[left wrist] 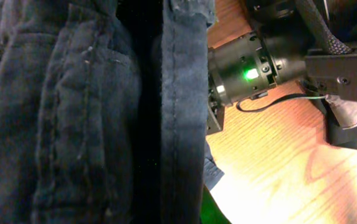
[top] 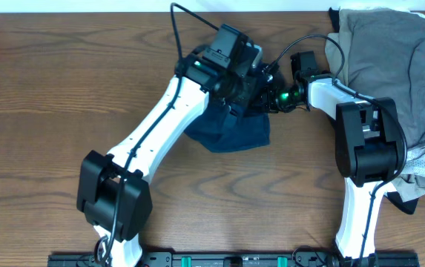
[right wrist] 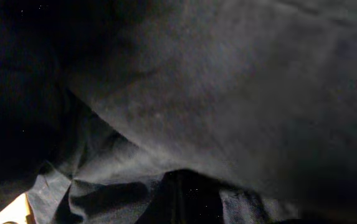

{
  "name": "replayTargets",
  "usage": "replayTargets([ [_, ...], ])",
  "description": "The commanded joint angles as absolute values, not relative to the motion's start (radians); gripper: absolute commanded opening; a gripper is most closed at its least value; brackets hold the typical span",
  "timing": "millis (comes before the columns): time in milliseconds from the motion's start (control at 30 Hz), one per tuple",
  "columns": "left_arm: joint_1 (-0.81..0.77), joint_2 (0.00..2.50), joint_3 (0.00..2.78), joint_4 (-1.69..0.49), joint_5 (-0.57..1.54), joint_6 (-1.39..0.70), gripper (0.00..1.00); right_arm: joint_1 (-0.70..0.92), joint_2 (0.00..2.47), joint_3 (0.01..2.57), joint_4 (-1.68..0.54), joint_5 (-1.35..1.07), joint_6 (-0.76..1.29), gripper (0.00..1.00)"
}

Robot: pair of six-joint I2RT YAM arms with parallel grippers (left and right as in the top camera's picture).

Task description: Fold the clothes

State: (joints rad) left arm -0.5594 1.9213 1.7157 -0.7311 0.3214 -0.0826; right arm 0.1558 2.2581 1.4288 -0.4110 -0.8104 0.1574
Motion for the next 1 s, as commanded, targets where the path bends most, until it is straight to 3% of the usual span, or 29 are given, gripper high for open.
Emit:
replayTargets([
  [0,-0.564,1.958,1.752,-0.707,0.311,-0.088,0.07,0.178,2.326,1.405,-0.434,-0.67,0.167,0.01],
  [33,-0.564,1.964,1.752,-0.704,0.31,-0.088,0.12,0.178,2.326,1.405,-0.431,-0.67,0.167,0.01],
  [100,-0.563,1.974,1.752,-0.699,0.292,-0.088,0.32,0.177,2.324,1.405,-0.416,-0.69,0.168,0.01],
  [133,-0.563,1.975,1.752,-0.698,0.289,-0.088,0.35,0.173,2.319,1.405,-0.4,-0.712,0.168,0.01],
  [433,-0.563,1.98,1.752,-0.69,0.282,-0.088,0.35,0.106,2.12,1.406,-0.307,-0.773,0.266,0.07],
  [633,-0.561,1.98,1.752,-0.685,0.275,-0.088,0.34,0.034,1.938,1.406,-0.35,-0.74,0.265,0.2],
  [767,-0.543,1.974,1.753,-0.679,0.247,-0.088,0.39,-0.01,1.869,1.406,-0.407,-0.737,0.242,0.38],
  [967,-0.433,1.897,1.753,-0.732,0.218,-0.088,0.63,-0.009,1.869,1.406,-0.596,-0.736,0.132,0.89],
])
